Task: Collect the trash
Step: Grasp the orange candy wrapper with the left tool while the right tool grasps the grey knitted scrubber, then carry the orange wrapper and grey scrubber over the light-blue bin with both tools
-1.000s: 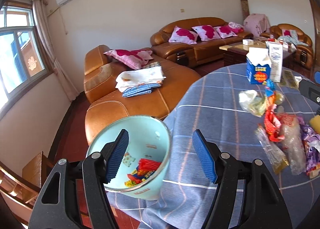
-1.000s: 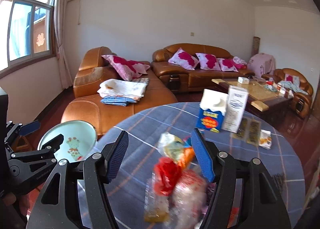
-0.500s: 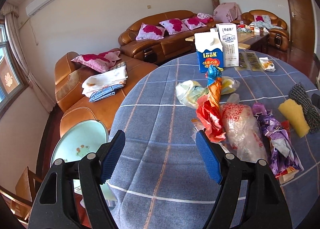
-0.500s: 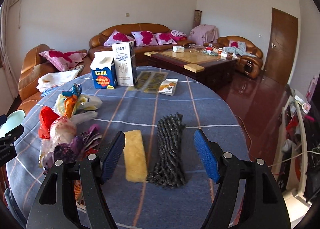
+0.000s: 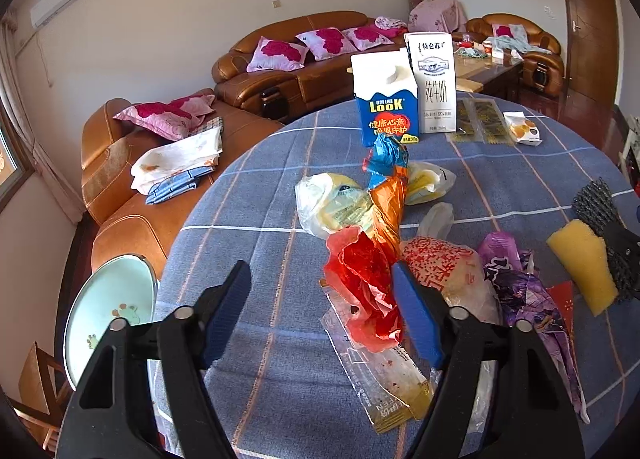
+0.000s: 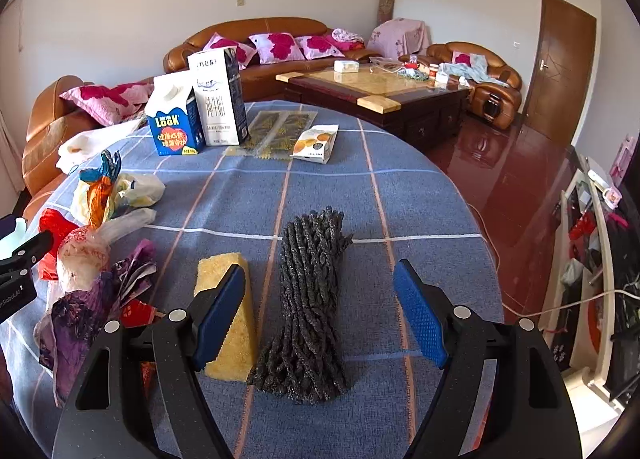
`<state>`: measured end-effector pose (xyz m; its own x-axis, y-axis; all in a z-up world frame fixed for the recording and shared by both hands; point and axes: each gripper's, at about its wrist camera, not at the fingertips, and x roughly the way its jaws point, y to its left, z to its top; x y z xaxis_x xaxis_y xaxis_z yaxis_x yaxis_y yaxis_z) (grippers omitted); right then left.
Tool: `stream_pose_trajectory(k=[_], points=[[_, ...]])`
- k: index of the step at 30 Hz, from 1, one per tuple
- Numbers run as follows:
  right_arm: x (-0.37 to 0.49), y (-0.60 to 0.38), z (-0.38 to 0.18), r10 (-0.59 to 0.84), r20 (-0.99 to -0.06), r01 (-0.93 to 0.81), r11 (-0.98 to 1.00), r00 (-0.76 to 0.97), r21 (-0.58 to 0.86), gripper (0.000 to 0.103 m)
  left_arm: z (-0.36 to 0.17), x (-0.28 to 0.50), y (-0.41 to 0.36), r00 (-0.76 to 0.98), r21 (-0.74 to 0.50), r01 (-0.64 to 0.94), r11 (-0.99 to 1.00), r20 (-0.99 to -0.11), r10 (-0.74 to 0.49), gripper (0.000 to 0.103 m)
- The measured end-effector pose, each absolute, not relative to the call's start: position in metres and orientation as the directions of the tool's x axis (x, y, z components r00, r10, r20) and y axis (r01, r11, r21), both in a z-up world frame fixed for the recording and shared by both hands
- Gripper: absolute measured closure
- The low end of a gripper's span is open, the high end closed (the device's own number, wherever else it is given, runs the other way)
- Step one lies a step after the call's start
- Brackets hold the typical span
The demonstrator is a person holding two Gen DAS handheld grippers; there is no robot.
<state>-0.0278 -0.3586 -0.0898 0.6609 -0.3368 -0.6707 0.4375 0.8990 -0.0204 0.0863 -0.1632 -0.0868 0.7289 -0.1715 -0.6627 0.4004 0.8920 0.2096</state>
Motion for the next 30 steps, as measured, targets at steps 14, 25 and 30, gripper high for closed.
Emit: stream_pose_trajectory(k=[14,25,30], points=[[-0.034,-0.359,-0.082,-0.263,-0.659,0.396,0.916,0.705,0.057,0.087,-0.055,0.072,-0.142,0.75,0.158,0.421,0.893,-0.614,-0.245,0.097],[-0.04,-0.323,-0.039,-0.235,-0.541,0.324,0.943,0.808,0.074,0.087,-0.02,0.048,-0.101,0.817,0.139,0.346,0.928,-0.53,-0.225,0.097],[-0.029,-0.297,-0.028,-0.16,-0.504,0.238,0.967,0.849,0.094,0.087,-0.015,0.046,-0.076,0.838,0.145,0.288,0.946,-0.516,-0.176,0.097]])
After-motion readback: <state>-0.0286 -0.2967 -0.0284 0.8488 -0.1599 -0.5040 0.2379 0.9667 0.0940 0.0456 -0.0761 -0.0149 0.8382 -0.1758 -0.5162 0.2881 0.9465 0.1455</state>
